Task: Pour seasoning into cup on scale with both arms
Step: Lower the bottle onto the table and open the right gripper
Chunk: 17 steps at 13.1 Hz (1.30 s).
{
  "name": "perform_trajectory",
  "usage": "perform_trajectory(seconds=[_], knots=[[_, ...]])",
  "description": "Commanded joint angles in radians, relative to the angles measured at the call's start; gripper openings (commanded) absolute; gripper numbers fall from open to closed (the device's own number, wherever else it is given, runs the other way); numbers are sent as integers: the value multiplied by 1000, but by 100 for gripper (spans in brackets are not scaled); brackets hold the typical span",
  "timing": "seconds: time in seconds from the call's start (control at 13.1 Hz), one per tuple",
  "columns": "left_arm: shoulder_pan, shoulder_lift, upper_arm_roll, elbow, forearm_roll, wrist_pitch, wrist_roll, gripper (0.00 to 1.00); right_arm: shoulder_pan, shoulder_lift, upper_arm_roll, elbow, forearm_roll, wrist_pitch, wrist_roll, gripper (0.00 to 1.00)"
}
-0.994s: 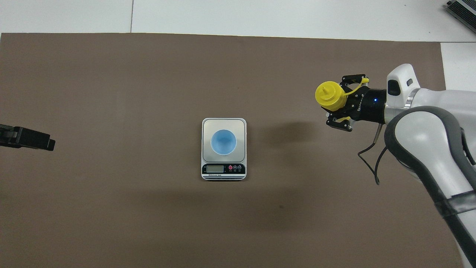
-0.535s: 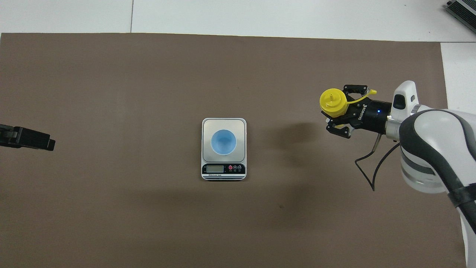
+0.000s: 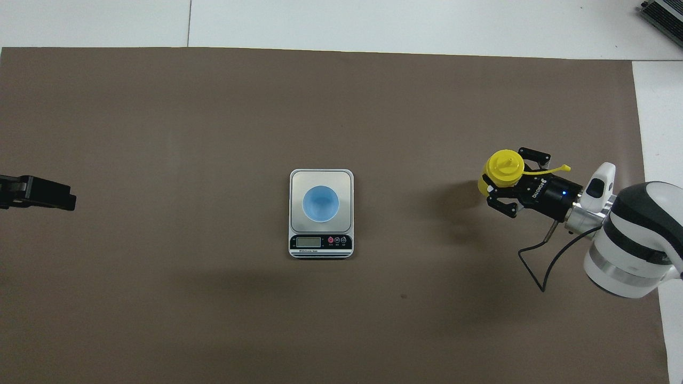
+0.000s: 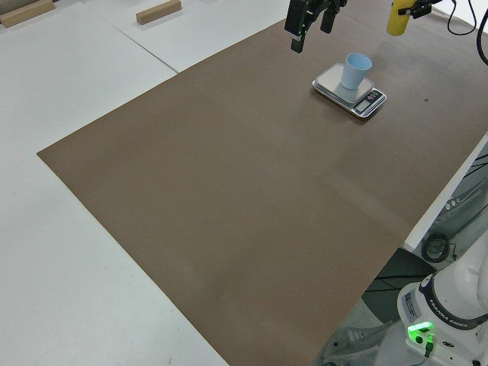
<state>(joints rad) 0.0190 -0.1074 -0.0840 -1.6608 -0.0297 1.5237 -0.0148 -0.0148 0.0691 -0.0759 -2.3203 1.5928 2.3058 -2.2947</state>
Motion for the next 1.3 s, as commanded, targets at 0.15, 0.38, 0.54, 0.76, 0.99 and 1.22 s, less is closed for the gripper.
perform_trajectory(seconds=[0.15,0.38,0.54,0.76,0.99,1.22], knots=[[-1,-40,0,-46,19,58,-10,100,-65,-45,12,-51,42,-64,-57,0],[1,-40,0,-45,14,59,-8,100,-106,-25,12,-56,45,-103,-121,0],[1,-38,0,-45,13,67,-8,100,-109,-23,12,-59,45,-115,-123,0],[10,-38,3,-45,13,50,-13,100,-123,-12,12,-64,45,-132,-126,0],[3,-41,7,-47,13,30,-13,100,-126,-12,12,-68,45,-128,-207,99],[7,-41,7,-45,13,30,-13,100,-135,-3,10,-48,42,-132,-302,100]])
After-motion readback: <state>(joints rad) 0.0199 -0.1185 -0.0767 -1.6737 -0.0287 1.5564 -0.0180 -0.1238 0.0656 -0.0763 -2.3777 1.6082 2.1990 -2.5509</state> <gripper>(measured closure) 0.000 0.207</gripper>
